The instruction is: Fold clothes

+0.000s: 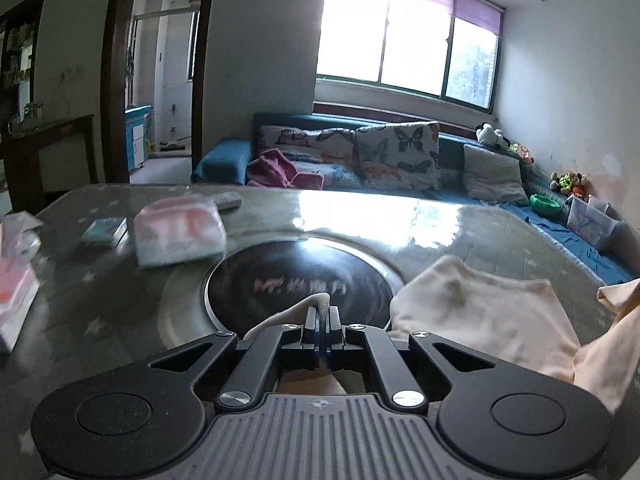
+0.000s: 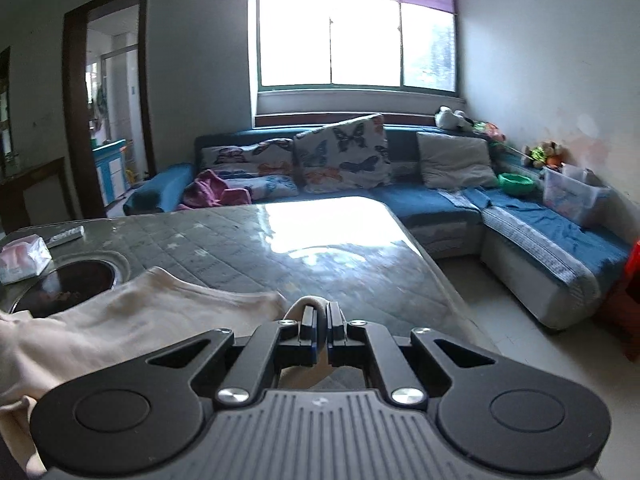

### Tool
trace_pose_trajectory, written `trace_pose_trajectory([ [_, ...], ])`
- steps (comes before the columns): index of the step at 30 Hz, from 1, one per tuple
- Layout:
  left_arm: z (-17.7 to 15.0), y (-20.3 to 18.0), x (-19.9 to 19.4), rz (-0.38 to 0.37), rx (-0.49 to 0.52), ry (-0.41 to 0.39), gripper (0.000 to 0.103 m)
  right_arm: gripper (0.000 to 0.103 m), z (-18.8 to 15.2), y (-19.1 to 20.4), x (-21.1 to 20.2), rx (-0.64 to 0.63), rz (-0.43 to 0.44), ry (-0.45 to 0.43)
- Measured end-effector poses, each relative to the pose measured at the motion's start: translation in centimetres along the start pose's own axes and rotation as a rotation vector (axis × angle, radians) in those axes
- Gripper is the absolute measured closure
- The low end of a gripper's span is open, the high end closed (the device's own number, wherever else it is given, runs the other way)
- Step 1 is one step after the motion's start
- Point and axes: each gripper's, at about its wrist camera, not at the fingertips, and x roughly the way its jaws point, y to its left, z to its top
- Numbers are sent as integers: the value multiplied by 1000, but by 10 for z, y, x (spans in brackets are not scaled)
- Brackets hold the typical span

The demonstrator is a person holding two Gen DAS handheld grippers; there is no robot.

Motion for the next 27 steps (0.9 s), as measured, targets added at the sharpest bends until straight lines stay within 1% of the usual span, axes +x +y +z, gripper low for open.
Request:
trace_pose_trajectory([
  [5,-18,8,-23,10,-22,27,100,99,-15,-20,-15,52,-43,7],
  [8,-29,10,-24,27,-10,77,100,99,-26,-31,-16,78,-64,36],
  [11,-38,13,-24,36,-17,109,100,98,-37,-42,-15,105,-94,69],
  [13,-41,15,-25,38,-21,118,100,95,-45,-50,-15,123,-115,90],
  [15,-42,16,-25,41,-18,122,100,87,-52,-58,-14,141,-135,112],
  [17,-42,17,-25,41,-14,124,100,84,-60,-65,-13,159,-156,134],
  [20,-41,17,-25,42,-15,128,100,75,-66,-75,-16,170,-198,154],
  [25,-43,22,-20,57,-34,148,99,73,-74,-93,-19,210,-272,170],
  [27,-42,24,-20,64,-37,149,96,73,-75,-100,-21,226,-292,170],
])
